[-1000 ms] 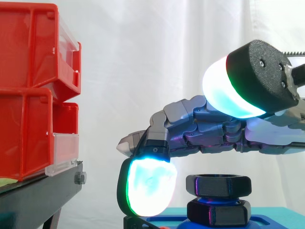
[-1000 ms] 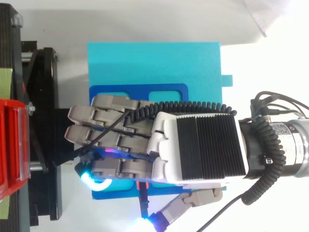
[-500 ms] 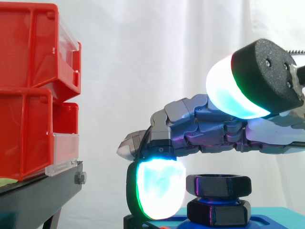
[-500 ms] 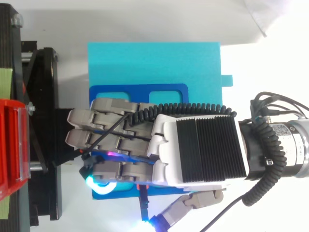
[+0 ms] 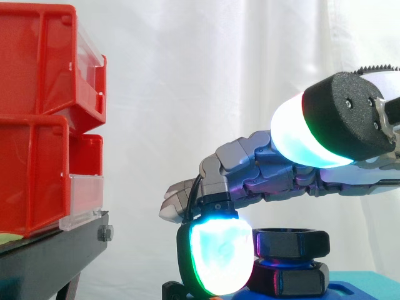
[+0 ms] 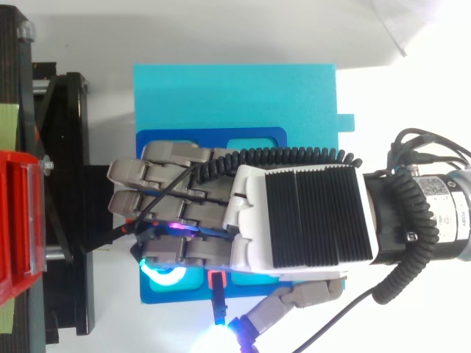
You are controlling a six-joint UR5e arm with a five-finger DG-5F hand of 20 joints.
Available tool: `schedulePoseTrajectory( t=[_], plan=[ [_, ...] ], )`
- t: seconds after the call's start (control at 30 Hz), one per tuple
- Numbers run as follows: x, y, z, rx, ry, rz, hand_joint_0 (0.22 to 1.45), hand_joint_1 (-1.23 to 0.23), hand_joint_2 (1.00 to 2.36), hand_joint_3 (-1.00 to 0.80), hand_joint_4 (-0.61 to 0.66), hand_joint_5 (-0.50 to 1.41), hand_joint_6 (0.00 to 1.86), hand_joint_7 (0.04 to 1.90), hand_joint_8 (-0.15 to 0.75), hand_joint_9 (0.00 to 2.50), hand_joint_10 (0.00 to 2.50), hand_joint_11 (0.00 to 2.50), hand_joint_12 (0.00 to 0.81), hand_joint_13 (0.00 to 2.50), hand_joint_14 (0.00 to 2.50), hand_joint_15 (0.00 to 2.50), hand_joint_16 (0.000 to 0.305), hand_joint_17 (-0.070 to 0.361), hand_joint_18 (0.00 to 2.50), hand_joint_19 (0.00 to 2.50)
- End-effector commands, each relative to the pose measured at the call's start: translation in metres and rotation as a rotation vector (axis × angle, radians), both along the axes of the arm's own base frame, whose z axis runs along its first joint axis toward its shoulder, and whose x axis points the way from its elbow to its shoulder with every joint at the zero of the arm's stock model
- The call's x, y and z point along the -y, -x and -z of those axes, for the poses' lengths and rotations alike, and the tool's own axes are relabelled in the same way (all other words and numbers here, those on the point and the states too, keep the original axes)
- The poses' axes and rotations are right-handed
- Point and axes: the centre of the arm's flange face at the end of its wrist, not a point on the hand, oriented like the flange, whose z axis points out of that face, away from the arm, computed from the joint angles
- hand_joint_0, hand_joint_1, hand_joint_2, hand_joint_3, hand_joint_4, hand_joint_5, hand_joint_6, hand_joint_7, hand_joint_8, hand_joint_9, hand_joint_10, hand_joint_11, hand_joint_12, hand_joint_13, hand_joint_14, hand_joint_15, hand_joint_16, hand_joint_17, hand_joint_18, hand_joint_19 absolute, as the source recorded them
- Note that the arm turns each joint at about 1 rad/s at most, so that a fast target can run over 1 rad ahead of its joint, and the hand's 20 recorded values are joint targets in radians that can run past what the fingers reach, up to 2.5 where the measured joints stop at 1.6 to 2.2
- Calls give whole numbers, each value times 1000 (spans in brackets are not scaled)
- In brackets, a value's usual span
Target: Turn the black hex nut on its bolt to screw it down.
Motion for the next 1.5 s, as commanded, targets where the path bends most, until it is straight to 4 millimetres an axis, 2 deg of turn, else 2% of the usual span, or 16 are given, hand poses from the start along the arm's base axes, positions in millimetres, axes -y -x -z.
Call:
schedulePoseTrajectory(
  t=[0.0,0.8,1.47],
  plan=[
    [4,0,-1,-8,3,-4,423,-118,1000,-500,294,-218,505,1264,268,206,7,220,360,95,0,0,56,127,73,128],
    [6,-1,-4,-1,0,-12,423,-121,1000,-500,305,-224,512,1264,268,210,7,239,357,125,0,0,58,129,105,141],
    [24,-2,-6,17,11,-12,422,-142,1000,-500,324,-217,506,1269,274,240,6,220,359,162,0,0,59,132,164,130]
  ],
)
